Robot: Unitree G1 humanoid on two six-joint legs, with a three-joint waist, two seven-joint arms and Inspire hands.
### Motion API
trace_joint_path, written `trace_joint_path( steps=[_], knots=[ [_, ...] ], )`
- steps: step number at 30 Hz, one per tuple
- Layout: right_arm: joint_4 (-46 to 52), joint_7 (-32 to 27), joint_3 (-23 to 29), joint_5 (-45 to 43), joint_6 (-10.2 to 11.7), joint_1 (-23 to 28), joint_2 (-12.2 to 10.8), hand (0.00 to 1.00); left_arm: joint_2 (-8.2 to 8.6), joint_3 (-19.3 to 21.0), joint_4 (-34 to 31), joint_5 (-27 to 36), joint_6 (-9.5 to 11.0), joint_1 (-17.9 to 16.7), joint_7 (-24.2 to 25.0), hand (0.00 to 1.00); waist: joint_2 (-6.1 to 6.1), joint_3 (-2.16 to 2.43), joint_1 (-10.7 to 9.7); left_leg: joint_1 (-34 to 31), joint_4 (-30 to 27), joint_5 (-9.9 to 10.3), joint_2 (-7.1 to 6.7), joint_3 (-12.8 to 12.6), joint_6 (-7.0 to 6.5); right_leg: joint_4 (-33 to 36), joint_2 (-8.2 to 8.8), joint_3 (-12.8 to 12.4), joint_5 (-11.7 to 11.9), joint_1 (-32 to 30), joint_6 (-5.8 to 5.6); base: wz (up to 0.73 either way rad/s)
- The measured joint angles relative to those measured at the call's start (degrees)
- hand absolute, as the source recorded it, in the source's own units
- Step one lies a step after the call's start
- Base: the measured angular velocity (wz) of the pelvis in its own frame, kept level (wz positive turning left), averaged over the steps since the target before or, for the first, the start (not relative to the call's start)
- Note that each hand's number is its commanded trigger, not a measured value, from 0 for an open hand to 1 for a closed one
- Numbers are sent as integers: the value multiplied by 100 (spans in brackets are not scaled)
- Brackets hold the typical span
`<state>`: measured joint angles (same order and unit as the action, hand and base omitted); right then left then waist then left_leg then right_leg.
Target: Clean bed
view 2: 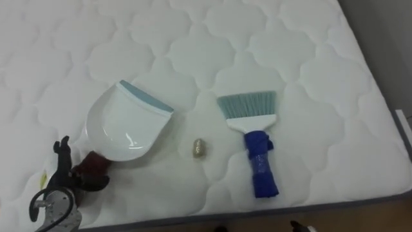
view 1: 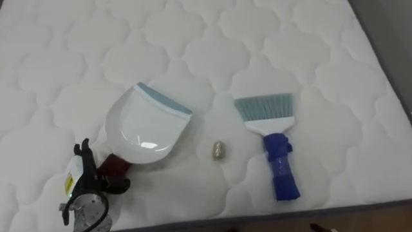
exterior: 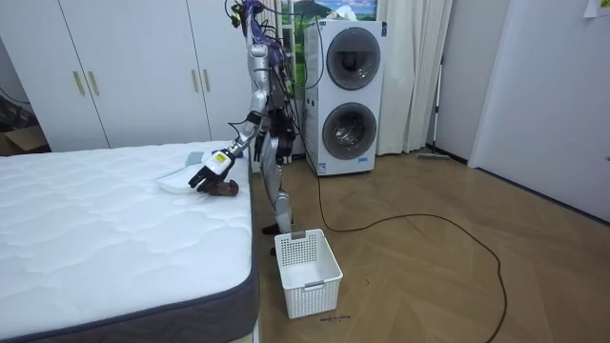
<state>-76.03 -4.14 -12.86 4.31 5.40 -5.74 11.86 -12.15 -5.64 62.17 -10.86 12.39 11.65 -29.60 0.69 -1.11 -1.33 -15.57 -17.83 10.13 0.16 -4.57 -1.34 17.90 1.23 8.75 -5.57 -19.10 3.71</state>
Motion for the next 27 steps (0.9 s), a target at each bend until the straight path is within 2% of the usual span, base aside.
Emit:
trace_joint_path(
  steps=[13,18,20,22,23,27],
  knots=[
    [35,13,-57,43,-53,2,-25,0,11,-24,40,21,-151,-28,92,0,1,10,-3,110,49,4,-6,-2,-3,-7,17,50,-38,104,-15,1],
    [37,63,-60,-7,-58,-25,-23,0,19,-28,110,190,-223,-7,246,0,-4,3,-28,-37,27,5,-6,-25,-5,97,19,-47,-39,-107,-11,-3],
    [34,76,-56,-20,-59,-30,-22,0,19,-27,246,176,-253,30,314,0,-18,-8,-53,-103,20,5,-6,-19,-7,105,22,-53,-39,-172,-11,-2],
    [33,129,-57,2,-59,-74,-17,0,19,-30,464,186,-297,49,396,0,-16,-66,-119,-110,22,6,-11,-26,-9,180,43,-65,-81,-217,-13,0],
    [32,133,-58,7,-59,-112,-18,0,20,-36,492,187,-327,49,413,0,-20,-78,-140,-113,24,7,-18,-25,-10,193,49,-64,-96,-224,-16,0],
    [20,132,-57,50,-86,-110,-10,0,14,-133,543,188,-382,78,461,0,-27,-85,-168,-225,19,6,-67,-31,-12,291,73,-76,-129,-388,-13,0]
  ],
)
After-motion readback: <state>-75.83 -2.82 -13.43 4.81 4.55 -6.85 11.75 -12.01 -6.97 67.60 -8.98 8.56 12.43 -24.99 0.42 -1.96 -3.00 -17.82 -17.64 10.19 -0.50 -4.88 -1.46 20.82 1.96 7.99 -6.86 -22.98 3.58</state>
